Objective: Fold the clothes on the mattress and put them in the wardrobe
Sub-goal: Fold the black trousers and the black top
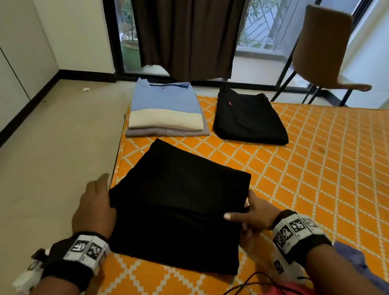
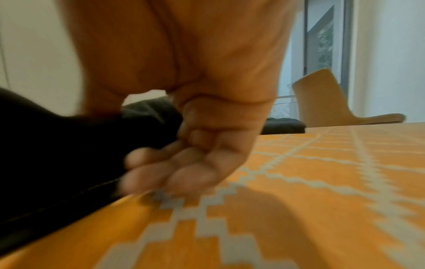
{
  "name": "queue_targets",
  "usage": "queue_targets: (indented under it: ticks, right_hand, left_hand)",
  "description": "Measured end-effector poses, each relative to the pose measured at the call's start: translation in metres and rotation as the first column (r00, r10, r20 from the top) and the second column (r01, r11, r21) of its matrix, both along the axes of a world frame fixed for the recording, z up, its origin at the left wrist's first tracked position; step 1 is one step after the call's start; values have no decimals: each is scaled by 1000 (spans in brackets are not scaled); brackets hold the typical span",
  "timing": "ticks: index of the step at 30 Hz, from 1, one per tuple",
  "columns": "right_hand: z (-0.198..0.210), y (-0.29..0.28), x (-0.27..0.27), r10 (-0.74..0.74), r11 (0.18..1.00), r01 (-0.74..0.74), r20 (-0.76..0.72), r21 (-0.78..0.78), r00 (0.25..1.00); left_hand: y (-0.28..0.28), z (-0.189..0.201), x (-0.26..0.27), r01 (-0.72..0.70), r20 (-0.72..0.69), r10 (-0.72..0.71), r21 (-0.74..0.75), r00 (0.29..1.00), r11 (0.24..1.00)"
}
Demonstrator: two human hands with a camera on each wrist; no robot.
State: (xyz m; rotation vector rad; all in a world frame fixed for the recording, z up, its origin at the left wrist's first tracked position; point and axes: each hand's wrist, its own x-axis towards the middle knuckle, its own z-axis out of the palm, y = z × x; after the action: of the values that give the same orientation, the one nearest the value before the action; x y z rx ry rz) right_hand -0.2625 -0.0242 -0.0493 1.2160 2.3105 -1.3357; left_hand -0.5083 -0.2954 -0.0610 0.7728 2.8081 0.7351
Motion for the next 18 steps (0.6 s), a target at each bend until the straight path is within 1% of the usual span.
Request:
queue_targets:
  ticks: [1,2,3,4,5,7,8,9,10,11,13,16,18]
  right_hand:
    - [5,1,-5,-45,991,44,5,128,999]
    - [6,6,-9,-122,952,124,-23,279,992]
    - [9,10,-13,-173,899,196,-94,392,980]
    - [11,14,-18,-176,863,232,-164,448,971]
    - [12,19,-25,-134,864,214,-202,456,970]
    - [10,22,-38,-32,928,107,-209,356,977]
    - [9,22,-43,-8,954,60,-175,293,985]
    - [6,21,-47,12,962,22,-122,273,992]
    - [4,19,-49,34,952,-18,-46,306,998]
    - [2,16,-51,65,929,-70,26,363,998]
    - [4,2,-55,93,895,-135,119,425,989]
    - [9,-25,-59,104,897,-198,249,394,963]
    - [11,-44,-58,122,917,-221,296,332,947]
  left_hand:
    - [-5,0,-5,-37,88,32,60,996,998]
    - [-10,2,-4,-67,170,51,95,984,993]
    - [-14,3,-1,-82,240,55,103,969,991]
    - [-17,4,2,-75,299,43,96,953,993]
    - [-20,5,6,-54,349,17,96,937,994]
    - [-24,8,9,-20,441,-43,137,896,990]
    - [-23,10,7,-17,479,-62,159,876,987]
    - [-22,10,2,-20,494,-72,179,867,984]
    - [-21,10,-2,-29,479,-75,206,875,978]
    - [-18,9,-8,-54,436,-59,243,898,969]
    - [-12,6,-20,-125,301,25,321,953,939]
    - [-5,-3,-33,-177,143,131,379,981,908]
    - [-4,-9,-33,-166,38,164,380,986,910]
